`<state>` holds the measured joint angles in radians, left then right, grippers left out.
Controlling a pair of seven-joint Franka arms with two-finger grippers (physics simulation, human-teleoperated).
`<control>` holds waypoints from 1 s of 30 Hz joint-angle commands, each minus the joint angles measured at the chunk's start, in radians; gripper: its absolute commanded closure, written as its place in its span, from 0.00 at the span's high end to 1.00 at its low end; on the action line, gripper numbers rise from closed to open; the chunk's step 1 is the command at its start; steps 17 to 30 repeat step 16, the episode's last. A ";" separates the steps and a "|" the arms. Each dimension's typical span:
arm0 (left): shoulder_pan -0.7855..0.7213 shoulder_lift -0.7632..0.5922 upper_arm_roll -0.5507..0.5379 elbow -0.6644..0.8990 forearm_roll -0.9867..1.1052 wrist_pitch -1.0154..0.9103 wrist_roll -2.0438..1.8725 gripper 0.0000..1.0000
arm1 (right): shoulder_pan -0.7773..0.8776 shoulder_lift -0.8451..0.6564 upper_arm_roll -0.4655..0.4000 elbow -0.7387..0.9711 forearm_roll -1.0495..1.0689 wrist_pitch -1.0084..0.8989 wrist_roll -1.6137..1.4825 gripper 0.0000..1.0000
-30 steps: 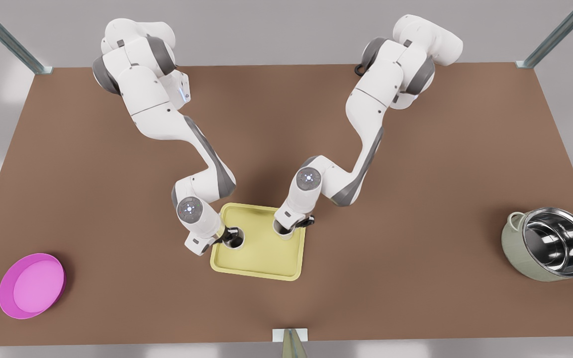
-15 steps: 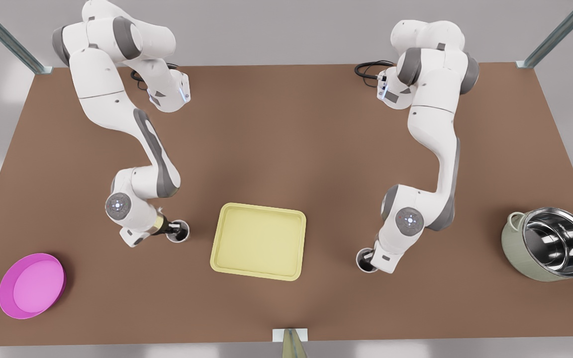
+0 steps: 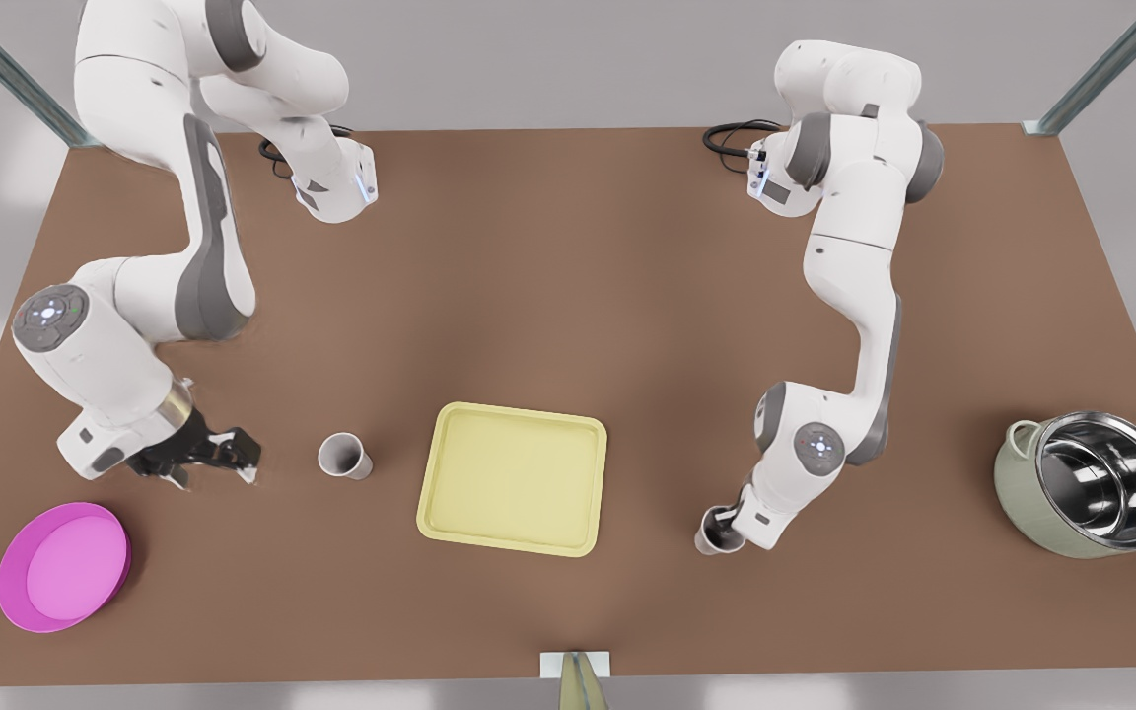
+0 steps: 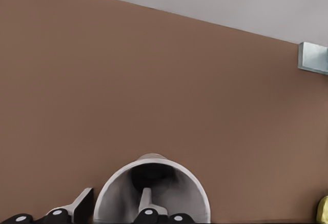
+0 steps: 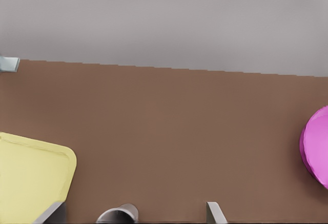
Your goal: Use the left arm to pick up the white IKEA cup from the tray and place it on the middle-left position; use the right arm to pick up the white IKEA cup from the tray and place it on the middle-right position
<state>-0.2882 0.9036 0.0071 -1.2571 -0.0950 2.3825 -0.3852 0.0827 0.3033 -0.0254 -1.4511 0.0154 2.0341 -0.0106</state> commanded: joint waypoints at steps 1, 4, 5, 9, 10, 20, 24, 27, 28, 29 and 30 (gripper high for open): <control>-0.002 -0.006 0.002 0.001 0.054 0.003 0.146 1.00 | 0.005 -0.067 -0.007 0.003 -0.028 -0.397 -0.077 1.00; -0.002 -0.009 0.004 0.001 0.054 -0.002 0.146 1.00 | -0.150 -0.107 0.170 -0.081 -0.081 -0.374 -0.035 1.00; -0.003 -0.014 0.005 0.001 0.061 -0.014 0.147 1.00 | -0.153 -0.104 0.168 -0.080 -0.080 -0.379 -0.037 1.00; 0.004 -0.333 0.005 0.001 0.124 -0.586 0.225 1.00 | -0.155 -0.099 0.168 -0.075 -0.081 -0.367 -0.040 1.00; 0.026 -0.459 0.016 -0.002 0.121 -0.750 0.315 1.00 | -0.156 -0.099 0.165 -0.075 -0.080 -0.370 -0.038 1.00; 0.135 -0.755 0.017 -0.392 0.101 -0.509 0.445 1.00 | -0.166 -0.079 0.163 -0.077 -0.074 -0.361 -0.022 1.00; 0.135 -0.755 0.017 -0.392 0.101 -0.509 0.445 1.00 | -0.166 -0.079 0.163 -0.077 -0.074 -0.361 -0.022 1.00; 0.135 -0.755 0.017 -0.392 0.101 -0.509 0.445 1.00 | -0.166 -0.079 0.163 -0.077 -0.074 -0.361 -0.022 1.00; 0.135 -0.755 0.017 -0.392 0.101 -0.509 0.445 1.00 | -0.166 -0.079 0.163 -0.077 -0.074 -0.361 -0.022 1.00; 0.135 -0.755 0.017 -0.392 0.101 -0.509 0.445 1.00 | -0.166 -0.079 0.163 -0.077 -0.074 -0.361 -0.022 1.00; 0.135 -0.755 0.017 -0.392 0.101 -0.509 0.445 1.00 | -0.166 -0.079 0.163 -0.077 -0.074 -0.361 -0.022 1.00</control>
